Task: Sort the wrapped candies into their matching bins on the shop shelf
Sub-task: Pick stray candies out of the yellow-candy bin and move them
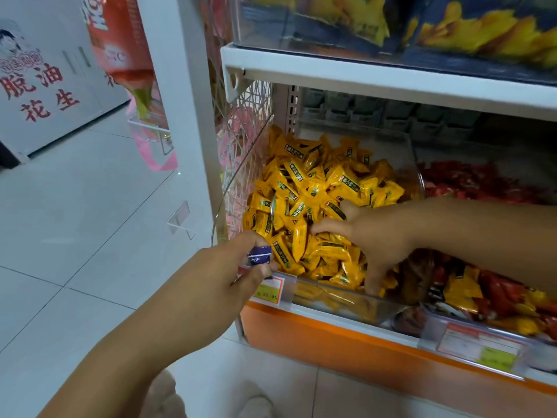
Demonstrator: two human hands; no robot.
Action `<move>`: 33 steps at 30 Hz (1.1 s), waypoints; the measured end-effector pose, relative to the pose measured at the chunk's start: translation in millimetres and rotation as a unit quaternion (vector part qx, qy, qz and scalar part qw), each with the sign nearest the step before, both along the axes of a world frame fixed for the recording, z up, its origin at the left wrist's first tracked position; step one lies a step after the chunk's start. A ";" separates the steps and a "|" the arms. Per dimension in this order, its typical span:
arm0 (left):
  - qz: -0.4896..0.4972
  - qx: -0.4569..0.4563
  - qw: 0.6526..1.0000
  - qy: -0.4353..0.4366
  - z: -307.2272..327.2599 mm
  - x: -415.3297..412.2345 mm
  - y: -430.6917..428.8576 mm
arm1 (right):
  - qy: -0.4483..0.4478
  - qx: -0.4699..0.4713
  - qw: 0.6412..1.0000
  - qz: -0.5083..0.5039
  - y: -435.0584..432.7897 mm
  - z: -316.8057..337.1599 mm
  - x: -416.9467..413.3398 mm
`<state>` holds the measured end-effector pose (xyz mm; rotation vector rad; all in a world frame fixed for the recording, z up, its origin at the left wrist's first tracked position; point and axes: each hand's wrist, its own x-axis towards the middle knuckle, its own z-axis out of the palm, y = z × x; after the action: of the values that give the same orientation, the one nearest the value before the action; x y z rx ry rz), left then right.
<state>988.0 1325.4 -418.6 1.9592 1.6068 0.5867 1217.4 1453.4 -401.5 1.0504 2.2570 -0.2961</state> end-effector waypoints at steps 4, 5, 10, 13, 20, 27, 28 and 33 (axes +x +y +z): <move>0.009 0.001 1.000 0.007 0.4 1.9 2.2 | 0.022 -0.021 0.999 -0.028 0.3 0.0 -4.6; 0.008 0.005 1.000 0.010 0.3 2.6 2.9 | 0.044 -0.014 0.998 -0.034 2.9 0.9 -4.3; 0.004 0.004 1.000 0.009 -0.7 2.5 2.7 | 0.173 -0.010 0.980 -0.094 9.7 -1.9 -5.6; 0.006 0.003 1.000 0.004 -2.1 0.8 3.7 | 0.247 -0.050 0.953 -0.169 5.9 2.7 -12.2; 0.008 0.016 1.000 0.005 -2.2 3.0 3.3 | 0.331 -0.096 0.920 -0.186 -5.4 43.5 -23.6; 0.001 0.028 1.000 0.001 -1.8 5.2 1.1 | -0.094 -0.048 0.993 -0.050 -20.4 49.8 1.9; -0.002 0.031 1.000 0.003 -1.1 6.5 1.5 | -0.135 -0.051 0.988 -0.049 -24.3 39.4 -0.1; -0.010 0.029 1.000 -0.005 1.0 9.0 1.9 | -0.175 0.012 0.984 -0.020 -22.0 6.8 -12.5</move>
<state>997.0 1327.3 -417.6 2.0090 1.5777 0.6409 1204.9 1431.4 -394.7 1.0689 1.9305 -0.0907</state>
